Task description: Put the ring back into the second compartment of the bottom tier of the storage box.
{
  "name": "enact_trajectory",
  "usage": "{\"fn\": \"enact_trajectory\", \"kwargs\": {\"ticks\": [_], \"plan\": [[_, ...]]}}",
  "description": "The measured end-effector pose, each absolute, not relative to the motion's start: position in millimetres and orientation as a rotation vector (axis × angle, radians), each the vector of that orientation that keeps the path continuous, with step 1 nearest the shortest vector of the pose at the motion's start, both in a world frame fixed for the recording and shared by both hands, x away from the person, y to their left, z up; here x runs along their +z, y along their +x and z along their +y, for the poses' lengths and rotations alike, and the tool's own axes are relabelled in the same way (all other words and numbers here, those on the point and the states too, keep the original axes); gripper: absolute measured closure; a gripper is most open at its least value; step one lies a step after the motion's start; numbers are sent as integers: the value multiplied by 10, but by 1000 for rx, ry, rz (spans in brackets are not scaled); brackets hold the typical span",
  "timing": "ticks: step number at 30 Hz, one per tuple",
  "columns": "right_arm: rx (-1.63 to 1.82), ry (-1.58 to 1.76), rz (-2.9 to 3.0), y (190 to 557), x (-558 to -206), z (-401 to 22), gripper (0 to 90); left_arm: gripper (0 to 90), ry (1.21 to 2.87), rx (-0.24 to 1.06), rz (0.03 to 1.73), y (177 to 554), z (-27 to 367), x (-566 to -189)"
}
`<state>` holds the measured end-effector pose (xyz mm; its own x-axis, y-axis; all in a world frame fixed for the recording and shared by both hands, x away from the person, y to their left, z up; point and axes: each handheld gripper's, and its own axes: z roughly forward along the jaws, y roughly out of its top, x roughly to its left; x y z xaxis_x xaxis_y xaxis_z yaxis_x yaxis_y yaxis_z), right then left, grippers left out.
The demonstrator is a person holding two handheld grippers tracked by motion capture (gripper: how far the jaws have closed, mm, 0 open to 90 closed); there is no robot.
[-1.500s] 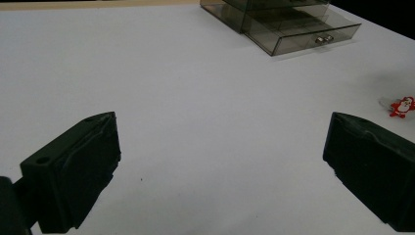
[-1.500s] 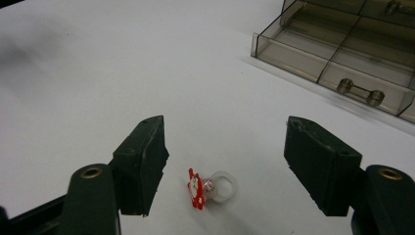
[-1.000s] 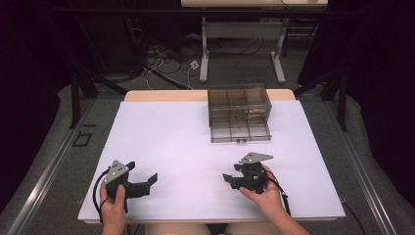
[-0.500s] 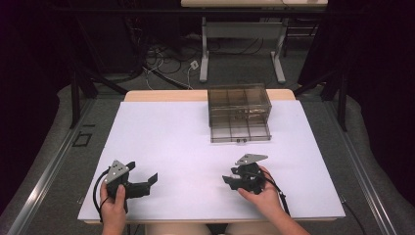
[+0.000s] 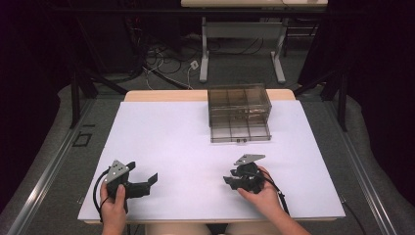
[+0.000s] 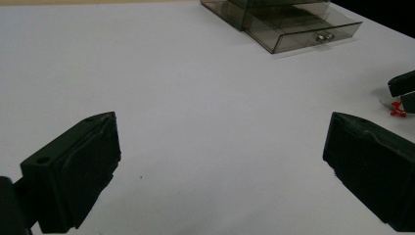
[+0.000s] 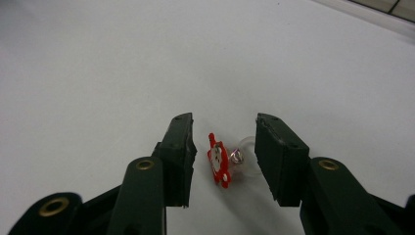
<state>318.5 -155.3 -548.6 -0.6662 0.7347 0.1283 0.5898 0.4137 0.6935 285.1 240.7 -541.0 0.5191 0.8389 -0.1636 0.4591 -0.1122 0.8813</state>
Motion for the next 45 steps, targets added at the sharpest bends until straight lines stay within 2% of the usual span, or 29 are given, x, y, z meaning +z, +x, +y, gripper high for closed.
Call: {"fn": "enact_trajectory", "kwargs": {"ticks": [13, 19, 45], "plan": [[1064, 1192, 2480, 3208, -5522, -1536, 644, 7, 1750, 468, 1098, 2855, 2409, -5415], [1051, 1183, 2486, 3211, -5527, -1539, 708, 7, 1748, 469, 1098, 2853, 2410, -5414], [1083, 1158, 2479, 3192, -5524, -1532, 731, 7, 1754, 471, 1093, 2854, 2407, -5411]]}}
